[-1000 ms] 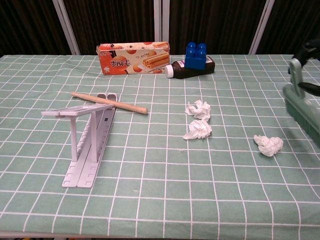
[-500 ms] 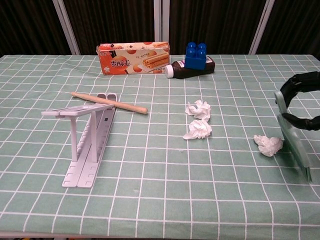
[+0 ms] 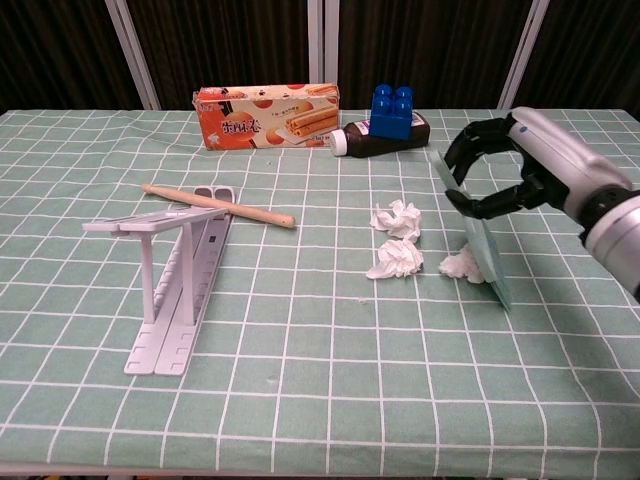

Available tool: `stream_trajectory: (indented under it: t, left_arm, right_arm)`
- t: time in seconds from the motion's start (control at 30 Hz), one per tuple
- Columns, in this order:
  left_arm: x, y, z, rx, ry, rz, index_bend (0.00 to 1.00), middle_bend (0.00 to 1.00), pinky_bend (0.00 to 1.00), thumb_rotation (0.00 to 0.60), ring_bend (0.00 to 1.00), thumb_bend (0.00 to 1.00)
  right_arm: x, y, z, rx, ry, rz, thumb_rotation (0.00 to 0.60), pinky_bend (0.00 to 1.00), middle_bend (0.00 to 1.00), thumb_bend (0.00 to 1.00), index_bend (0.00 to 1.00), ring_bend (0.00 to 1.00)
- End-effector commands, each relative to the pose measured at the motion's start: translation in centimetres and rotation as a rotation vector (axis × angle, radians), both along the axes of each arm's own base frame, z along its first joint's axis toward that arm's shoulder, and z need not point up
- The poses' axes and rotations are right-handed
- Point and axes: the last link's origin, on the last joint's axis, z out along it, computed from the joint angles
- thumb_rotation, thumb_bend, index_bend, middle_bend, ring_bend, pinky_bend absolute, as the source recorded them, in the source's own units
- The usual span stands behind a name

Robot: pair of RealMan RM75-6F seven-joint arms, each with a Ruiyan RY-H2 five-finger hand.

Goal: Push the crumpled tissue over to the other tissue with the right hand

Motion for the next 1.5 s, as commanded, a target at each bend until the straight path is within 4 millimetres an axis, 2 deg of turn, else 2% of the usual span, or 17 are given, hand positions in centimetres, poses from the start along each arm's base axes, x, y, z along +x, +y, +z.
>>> stream_trajectory:
  t: [0.03,0.2,0.33,0.43,0.53,0.67,0.8,0.97,1.2,1.3,1.37,1.43,1.5]
  left_arm:
    - [0.0,-0.1,0.0,-0.002,0.001,0.002,0.19,0.15,0.06,0.6,0.08,0.01]
    - [0.0,-0.1,0.0,-0.001,0.0,0.004,0.19,0.15,0.06,0.6,0.08,0.01]
    - [0.0,-0.1,0.1,0.001,-0.001,0.005,0.19,0.15,0.06,0.6,0.08,0.01]
    - [0.0,-0.2,0.1,-0.001,-0.002,0.007,0.19,0.15,0.06,0.6,0.08,0.01]
    - [0.0,-0.3,0.1,0.001,-0.003,0.009,0.19,0.15,0.06,0.6,0.08,0.01]
    - [0.1,-0.1,0.2,0.002,-0.002,0.007,0.19,0.15,0.06,0.6,0.08,0.01]
    - [0.5,0.0,0.1,-0.001,0.001,-0.002,0.19,0.15,0.06,0.6,0.08,0.01]
    - [0.7,-0.2,0.0,-0.003,0.005,0.003,0.19,0.15,0.06,0.6,0.08,0.01]
    - [0.7,-0.5,0.1,-0.004,0.009,0.012,0.19,0.15,0.06,0.6,0.08,0.01]
    - [0.7,-0.6,0.2,-0.001,0.009,0.016,0.19,0.15,0.06,0.6,0.08,0.01]
    - [0.7,-0.6,0.2,0.0,0.009,0.016,0.19,0.15,0.06,0.6,0.08,0.01]
    - [0.7,-0.6,0.2,-0.001,0.009,0.015,0.19,0.15,0.06,0.6,0.08,0.01]
    - [0.7,-0.6,0.2,-0.002,0.008,0.015,0.19,0.15,0.06,0.6,0.08,0.01]
  right_arm:
    - [1.6,-1.3,-1.0,0.004,-0.023,0.027,0.6,0.0,0.54,0.47,0.59,0.21]
    - [3.0,-2.3,-1.7,0.008,-0.026,0.064,0.6,0.0,0.54,0.47,0.59,0.21]
    - [2.9,-2.6,-1.1,0.0,-0.017,0.081,0.6,0.0,0.54,0.47,0.59,0.21]
    - [2.3,-2.6,0.7,0.004,-0.015,0.104,0.6,0.0,0.53,0.47,0.59,0.21]
    - [0.9,-2.9,3.7,-0.021,0.063,0.143,0.6,0.0,0.53,0.47,0.59,0.21]
    - [-1.9,-4.3,8.1,-0.021,0.258,0.152,0.6,0.0,0.53,0.47,0.59,0.21]
    - [-4.5,-5.5,10.4,0.037,0.458,0.144,0.6,0.0,0.52,0.47,0.59,0.2]
    - [-7.2,-6.0,9.4,0.121,0.707,0.162,0.6,0.0,0.49,0.45,0.55,0.16]
    - [-8.6,-6.2,5.8,0.165,0.804,0.166,0.6,0.0,0.47,0.42,0.5,0.13]
    - [-8.9,-6.0,4.4,0.182,0.814,0.162,0.6,0.0,0.41,0.38,0.37,0.08]
    - [-9.0,-5.6,3.8,0.202,0.815,0.16,0.6,0.0,0.32,0.35,0.23,0.03]
    - [-9.0,-5.3,3.5,0.222,0.81,0.157,0.6,0.0,0.2,0.33,0.07,0.0]
    - [-9.0,-4.8,3.9,0.237,0.794,0.146,0.6,0.0,0.12,0.33,0.01,0.0]
